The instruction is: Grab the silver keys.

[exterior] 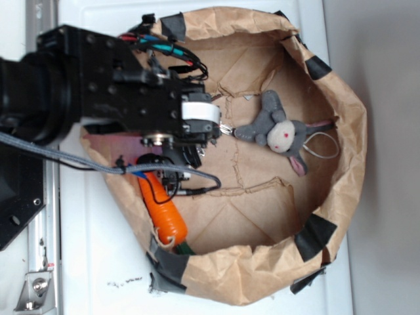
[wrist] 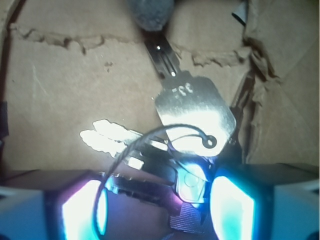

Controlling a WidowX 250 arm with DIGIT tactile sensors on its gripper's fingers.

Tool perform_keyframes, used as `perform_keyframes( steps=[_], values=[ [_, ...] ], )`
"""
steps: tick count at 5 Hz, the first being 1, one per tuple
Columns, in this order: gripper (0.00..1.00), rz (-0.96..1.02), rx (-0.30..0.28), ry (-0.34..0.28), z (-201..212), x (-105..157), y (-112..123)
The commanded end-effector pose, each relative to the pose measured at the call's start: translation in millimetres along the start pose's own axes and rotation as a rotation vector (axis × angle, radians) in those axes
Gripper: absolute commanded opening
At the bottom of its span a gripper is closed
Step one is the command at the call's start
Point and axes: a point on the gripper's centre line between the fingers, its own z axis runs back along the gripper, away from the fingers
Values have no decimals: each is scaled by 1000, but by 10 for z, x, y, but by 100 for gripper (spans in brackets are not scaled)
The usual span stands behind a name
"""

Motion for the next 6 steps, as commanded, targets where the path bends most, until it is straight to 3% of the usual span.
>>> perform_keyframes(
  steps=[1, 4, 5, 6],
  values=[
    [0, 15, 9, -49, 97, 54, 50],
    [0, 59, 16, -46, 241, 156, 104],
    [0, 115, 41, 61, 574, 249, 122],
    [0, 155, -117, 151, 1043, 280, 142]
  ],
)
